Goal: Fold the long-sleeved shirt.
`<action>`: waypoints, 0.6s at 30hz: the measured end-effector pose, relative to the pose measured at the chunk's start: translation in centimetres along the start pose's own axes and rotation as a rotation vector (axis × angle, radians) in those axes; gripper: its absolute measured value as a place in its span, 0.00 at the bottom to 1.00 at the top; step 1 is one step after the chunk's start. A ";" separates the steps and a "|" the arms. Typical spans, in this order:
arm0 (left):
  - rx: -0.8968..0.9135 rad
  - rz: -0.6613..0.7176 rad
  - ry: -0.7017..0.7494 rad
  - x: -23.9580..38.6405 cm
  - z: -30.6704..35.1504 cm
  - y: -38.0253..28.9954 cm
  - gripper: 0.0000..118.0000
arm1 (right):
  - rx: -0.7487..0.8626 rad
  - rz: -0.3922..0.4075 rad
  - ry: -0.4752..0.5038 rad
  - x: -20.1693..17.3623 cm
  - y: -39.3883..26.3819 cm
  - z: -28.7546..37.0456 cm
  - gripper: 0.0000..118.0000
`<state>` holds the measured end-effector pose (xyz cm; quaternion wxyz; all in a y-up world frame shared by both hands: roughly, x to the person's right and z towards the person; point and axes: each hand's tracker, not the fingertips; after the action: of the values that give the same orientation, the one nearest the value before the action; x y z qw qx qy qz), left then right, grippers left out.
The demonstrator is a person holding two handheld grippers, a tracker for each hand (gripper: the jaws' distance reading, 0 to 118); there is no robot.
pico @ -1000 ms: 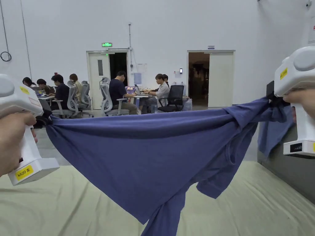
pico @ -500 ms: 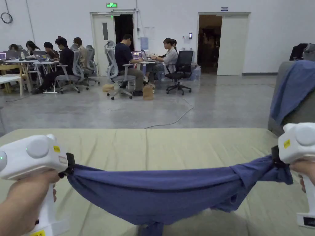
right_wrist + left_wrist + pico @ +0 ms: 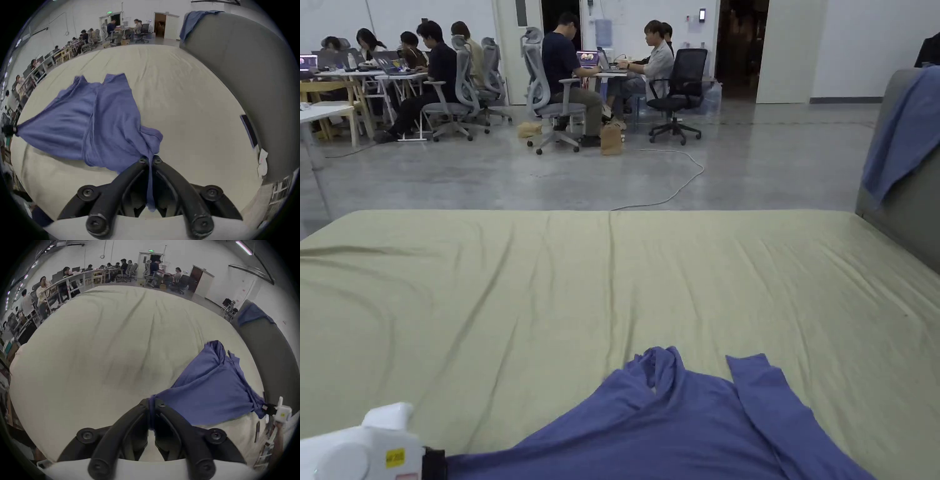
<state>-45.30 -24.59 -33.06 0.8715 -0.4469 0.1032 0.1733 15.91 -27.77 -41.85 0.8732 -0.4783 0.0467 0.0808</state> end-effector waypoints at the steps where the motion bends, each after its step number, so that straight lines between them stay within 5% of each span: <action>1: 0.001 0.001 -0.001 -0.2 1.1 -1.2 0.01 | 0.000 0.000 -0.012 0.1 -1.3 0.7 0.00; 6: -0.054 -0.029 -0.032 -1.4 4.6 -7.5 0.01 | -0.064 0.027 0.037 0.7 -7.6 4.2 0.00; 10: -0.138 -0.009 -0.010 -2.6 4.0 -11.8 0.01 | -0.166 0.136 -0.055 -0.1 -11.1 4.0 0.00; 13: -0.176 0.007 0.026 -3.2 2.2 -14.2 0.01 | -0.252 0.055 0.014 0.2 -12.4 2.3 0.00; 18: -0.178 0.046 0.052 -3.6 -0.6 -16.1 0.02 | -0.265 0.005 -0.004 0.2 -11.7 1.0 0.00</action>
<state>-42.26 -34.54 -20.25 0.8212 -0.5245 0.1201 0.1899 18.28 -33.07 -31.65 0.8023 -0.5891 0.0348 0.0894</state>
